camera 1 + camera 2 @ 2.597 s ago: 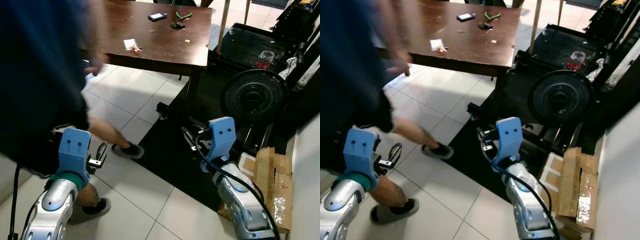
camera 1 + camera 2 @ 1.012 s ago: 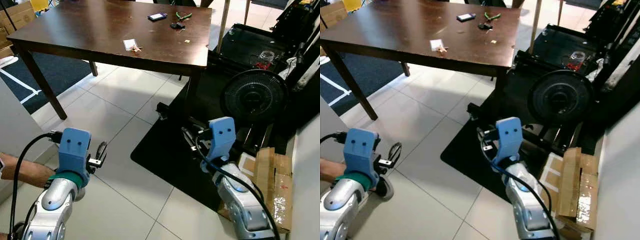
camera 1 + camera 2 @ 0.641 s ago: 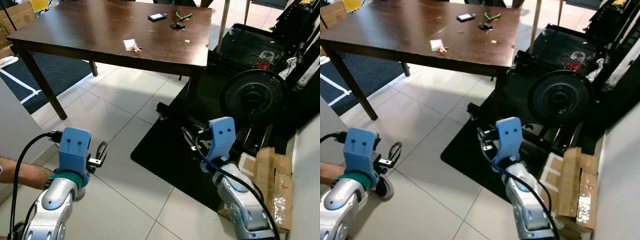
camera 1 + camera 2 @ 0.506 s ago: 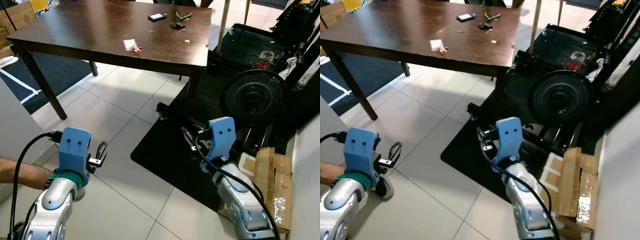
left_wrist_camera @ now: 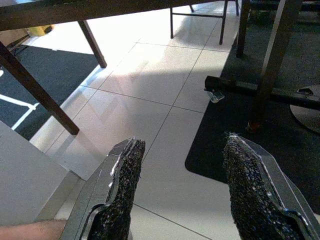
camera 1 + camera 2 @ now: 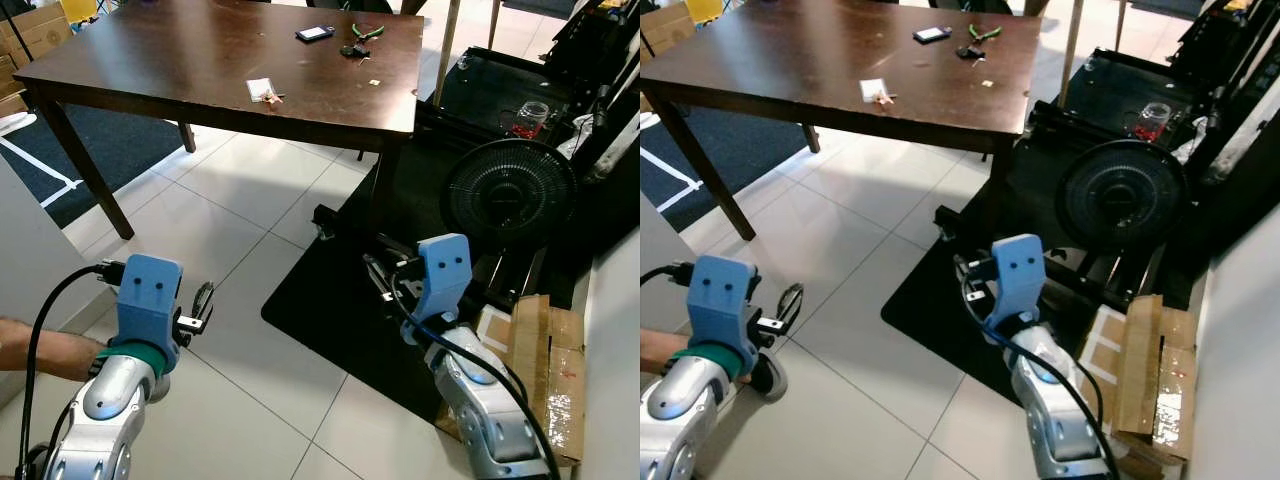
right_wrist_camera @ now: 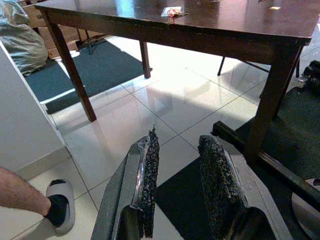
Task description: Hang keys on a hook
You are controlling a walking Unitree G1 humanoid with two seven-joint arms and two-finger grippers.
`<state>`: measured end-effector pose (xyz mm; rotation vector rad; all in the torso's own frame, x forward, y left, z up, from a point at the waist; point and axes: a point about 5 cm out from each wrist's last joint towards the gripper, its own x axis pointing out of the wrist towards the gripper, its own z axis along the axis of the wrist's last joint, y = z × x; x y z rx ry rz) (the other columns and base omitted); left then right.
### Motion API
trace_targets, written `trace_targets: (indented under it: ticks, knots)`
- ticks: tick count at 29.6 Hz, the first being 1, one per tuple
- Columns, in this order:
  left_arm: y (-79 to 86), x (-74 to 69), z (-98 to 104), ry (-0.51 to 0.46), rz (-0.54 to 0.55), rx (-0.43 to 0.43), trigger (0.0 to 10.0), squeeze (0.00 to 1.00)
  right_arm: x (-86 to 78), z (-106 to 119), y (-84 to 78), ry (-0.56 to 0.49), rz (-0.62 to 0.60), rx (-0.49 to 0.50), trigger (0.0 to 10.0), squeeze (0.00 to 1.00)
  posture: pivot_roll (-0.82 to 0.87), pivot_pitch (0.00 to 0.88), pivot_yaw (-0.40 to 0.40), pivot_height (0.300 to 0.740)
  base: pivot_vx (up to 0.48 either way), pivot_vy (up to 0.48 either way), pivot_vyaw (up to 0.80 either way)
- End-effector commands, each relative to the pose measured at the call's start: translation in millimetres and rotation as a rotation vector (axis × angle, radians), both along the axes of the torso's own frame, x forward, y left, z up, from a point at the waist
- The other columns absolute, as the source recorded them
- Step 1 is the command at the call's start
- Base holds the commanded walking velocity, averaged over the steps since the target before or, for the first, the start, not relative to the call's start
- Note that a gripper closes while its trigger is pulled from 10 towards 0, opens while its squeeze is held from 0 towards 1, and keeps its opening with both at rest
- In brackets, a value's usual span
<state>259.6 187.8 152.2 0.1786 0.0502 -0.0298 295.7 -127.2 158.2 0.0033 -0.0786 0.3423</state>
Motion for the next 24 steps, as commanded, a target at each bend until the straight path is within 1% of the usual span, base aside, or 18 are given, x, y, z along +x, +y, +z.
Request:
trace_targets:
  ticks: [1,24]
  knots:
    - [2.4,-1.3,-3.4,0.020,0.010,0.005,10.0,0.00,-0.9,-2.6,-0.1,0.013,-0.004,0.006,10.0,0.00,-0.08,0.086,0.093,0.740,0.000,0.000,0.00]
    - [3.1,-1.2,-3.4,0.023,0.011,0.008,10.0,0.00,-0.8,-2.4,0.6,0.012,-0.004,0.006,10.0,0.00,-0.08,0.088,0.095,0.740,0.000,0.000,0.00]
